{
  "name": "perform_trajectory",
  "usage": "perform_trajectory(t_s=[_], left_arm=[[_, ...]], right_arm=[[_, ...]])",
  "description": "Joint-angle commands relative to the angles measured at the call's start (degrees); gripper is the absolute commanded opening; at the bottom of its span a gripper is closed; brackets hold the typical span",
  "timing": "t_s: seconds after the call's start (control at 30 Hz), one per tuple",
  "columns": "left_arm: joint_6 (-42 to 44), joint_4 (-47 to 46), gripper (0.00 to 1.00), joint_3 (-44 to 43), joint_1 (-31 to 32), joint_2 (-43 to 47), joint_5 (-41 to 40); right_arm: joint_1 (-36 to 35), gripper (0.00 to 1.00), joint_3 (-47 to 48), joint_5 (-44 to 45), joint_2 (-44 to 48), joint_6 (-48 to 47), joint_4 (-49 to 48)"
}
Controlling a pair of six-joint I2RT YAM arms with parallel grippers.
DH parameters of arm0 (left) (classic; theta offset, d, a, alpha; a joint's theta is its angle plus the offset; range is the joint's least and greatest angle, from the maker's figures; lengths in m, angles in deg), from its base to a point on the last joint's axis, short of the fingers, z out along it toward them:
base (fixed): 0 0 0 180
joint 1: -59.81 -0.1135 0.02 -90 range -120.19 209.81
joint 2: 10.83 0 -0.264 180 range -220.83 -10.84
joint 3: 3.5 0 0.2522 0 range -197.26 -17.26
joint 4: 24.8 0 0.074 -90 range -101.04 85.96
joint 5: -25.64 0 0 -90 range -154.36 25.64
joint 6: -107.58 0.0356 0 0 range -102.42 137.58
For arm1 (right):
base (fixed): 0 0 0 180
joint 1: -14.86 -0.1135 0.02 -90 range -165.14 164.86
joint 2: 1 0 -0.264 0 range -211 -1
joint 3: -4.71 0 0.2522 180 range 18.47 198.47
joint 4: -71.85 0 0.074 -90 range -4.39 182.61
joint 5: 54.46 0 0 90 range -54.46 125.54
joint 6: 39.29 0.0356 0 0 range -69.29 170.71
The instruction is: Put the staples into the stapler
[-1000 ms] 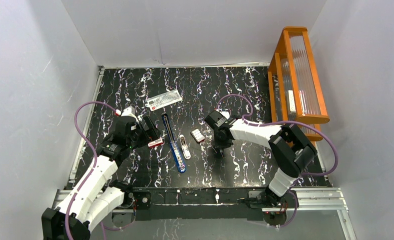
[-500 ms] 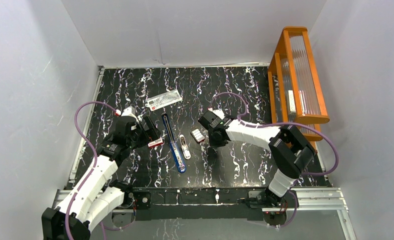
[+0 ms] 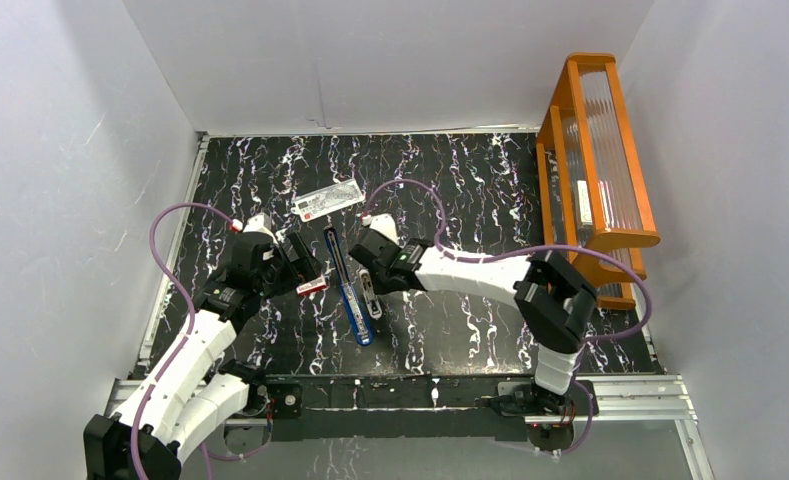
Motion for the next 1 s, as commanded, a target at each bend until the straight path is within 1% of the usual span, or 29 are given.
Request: perform_trajectory(t_s=[0.0, 0.2, 0.67, 0.97], left_arm=[[-0.1, 1.1, 0.94, -0.2, 0.1, 0.3, -1.1], [-0.1, 1.3, 0.94, -0.2, 0.1, 0.5, -1.3], [-0.2, 1.2, 0.94, -0.2, 0.1, 0.0, -1.2], [-0.2, 1.2, 0.94, -0.1, 0.2, 0.0, -1.3]], right_arm=[[-2.4, 0.26, 4.7, 3.7, -3.9, -3.2, -3.3], [-3.3, 0.26, 5.7, 3.1, -5.4, -3.8, -5.0], [-5.5, 0.26, 5.7, 3.8, -5.2, -3.2, -4.2], [-5.6, 0.26, 5.5, 3.7, -5.8, -2.8, -4.4]])
